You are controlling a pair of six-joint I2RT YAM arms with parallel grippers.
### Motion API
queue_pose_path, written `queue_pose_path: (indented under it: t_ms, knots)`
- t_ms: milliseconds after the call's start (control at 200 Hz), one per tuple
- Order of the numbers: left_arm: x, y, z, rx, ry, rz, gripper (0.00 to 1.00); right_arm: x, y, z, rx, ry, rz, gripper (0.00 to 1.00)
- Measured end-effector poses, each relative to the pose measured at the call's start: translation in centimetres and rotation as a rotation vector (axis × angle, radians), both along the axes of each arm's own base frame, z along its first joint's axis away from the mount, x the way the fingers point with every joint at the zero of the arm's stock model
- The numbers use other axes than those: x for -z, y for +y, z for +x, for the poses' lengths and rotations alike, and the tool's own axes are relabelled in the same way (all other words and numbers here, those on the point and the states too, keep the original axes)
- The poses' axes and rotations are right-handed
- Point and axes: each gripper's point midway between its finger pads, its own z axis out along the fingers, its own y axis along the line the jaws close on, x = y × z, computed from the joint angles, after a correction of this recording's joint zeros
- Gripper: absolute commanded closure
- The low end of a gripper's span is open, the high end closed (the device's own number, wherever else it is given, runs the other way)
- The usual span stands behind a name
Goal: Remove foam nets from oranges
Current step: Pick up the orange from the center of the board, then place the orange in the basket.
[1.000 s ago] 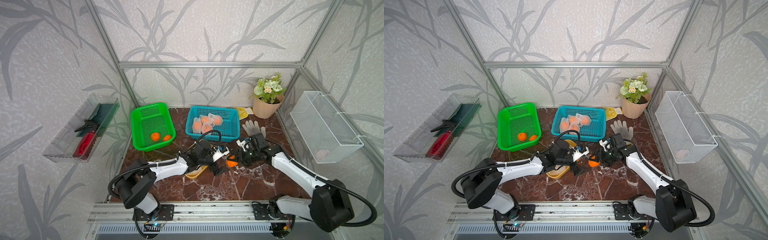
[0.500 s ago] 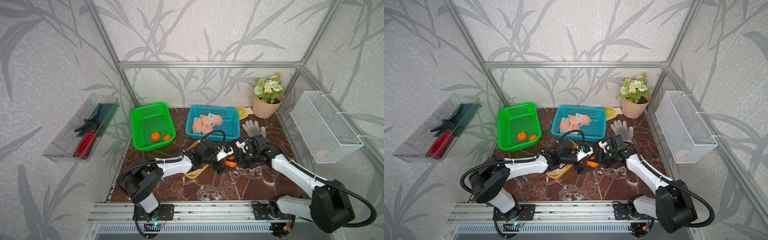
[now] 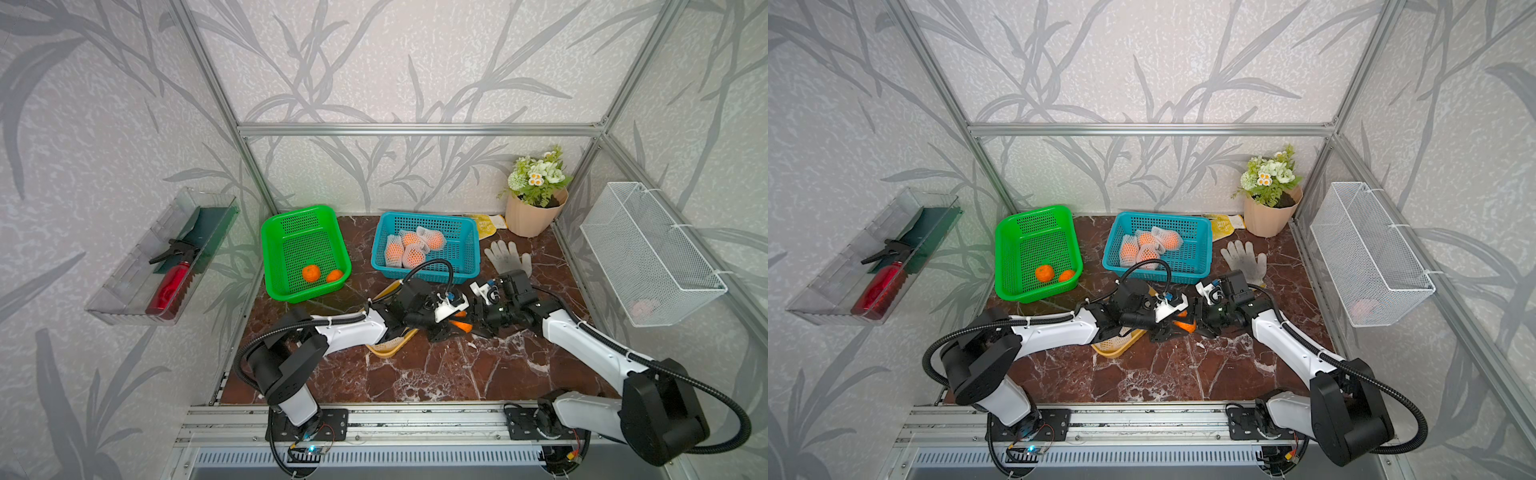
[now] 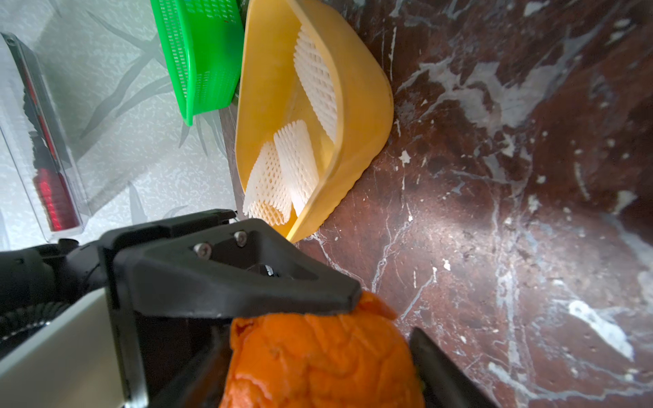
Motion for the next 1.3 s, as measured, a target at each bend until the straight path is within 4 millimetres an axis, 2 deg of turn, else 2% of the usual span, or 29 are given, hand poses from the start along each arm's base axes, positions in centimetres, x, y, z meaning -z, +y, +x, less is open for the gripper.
queue_pose_path:
  t_ms: [120,190,285,360,500,745,875,990,1110,1215,1300]
  knots:
    - [-0.1,0.5,0.3,-0.023,0.002,0.005,0.66,0.2,-0.6,0.1,0.017,0.003,-0.029,0.06]
    - [0.0,1.3,0.5,-0.06,0.006,0.013,0.66,0.0,-1.6,0.5,0.061,-0.013,-0.059,0.04]
    - [0.3,3.0,1.2,-0.14,0.018,0.031,0.66,-1.2,-3.4,1.3,0.149,-0.072,-0.099,0.03]
    - [0.4,5.1,2.6,-0.24,0.046,0.047,0.66,-2.5,-5.1,2.0,0.232,-0.137,-0.127,0.01]
    - [-1.0,10.4,6.2,-0.487,0.094,0.068,0.61,-4.0,-6.8,2.6,0.324,-0.204,-0.151,0.01]
    - [-6.0,20.3,12.2,-0.919,0.119,0.177,0.61,-2.0,-7.1,2.5,0.329,-0.123,-0.199,0.01]
    - [-7.3,26.4,14.1,-1.122,0.146,0.246,0.61,-1.9,-7.0,2.4,0.323,-0.115,-0.202,0.01]
    - [-7.0,32.5,15.2,-1.301,0.218,0.311,0.61,-2.0,-6.6,2.6,0.312,-0.113,-0.202,0.01]
    - [-5.6,37.5,16.8,-1.443,0.314,0.391,0.61,-2.3,-5.9,2.8,0.288,-0.115,-0.204,0.01]
    - [-3.7,40.3,18.4,-1.505,0.389,0.457,0.6,-2.6,-5.3,3.3,0.268,-0.117,-0.212,0.01]
    - [-2.0,41.5,19.9,-1.526,0.438,0.496,0.6,-2.9,-4.7,4.0,0.249,-0.121,-0.218,0.01]
